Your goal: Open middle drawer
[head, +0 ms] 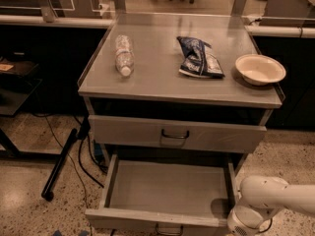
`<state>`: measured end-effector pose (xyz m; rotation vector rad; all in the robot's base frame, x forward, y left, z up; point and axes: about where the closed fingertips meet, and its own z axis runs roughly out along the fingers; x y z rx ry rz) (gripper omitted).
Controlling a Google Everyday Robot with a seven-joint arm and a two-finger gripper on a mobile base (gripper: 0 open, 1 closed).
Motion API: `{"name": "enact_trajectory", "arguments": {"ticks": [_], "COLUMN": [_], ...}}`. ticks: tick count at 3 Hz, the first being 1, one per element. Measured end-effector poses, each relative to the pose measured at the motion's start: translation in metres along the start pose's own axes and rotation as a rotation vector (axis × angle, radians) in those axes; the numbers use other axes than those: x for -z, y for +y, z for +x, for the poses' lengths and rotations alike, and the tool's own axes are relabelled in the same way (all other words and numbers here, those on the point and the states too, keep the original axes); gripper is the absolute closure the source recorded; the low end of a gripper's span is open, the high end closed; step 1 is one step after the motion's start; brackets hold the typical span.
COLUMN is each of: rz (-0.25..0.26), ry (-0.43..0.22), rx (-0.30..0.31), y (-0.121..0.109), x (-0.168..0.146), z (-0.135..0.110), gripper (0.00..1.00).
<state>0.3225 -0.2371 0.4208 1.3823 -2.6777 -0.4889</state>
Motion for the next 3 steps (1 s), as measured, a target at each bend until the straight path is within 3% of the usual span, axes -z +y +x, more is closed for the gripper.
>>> {"name": "enact_trajectory", "arguments": {"ticks": [2, 3], "rz": [-0.074, -0.074], "ry": [0.025, 0.025], "rx": [-0.069, -0.069], "y": [0.040, 0.040], "x": [0.017, 0.017], "z": [0.050, 0.050], "gripper": [0.00, 0.00]}}
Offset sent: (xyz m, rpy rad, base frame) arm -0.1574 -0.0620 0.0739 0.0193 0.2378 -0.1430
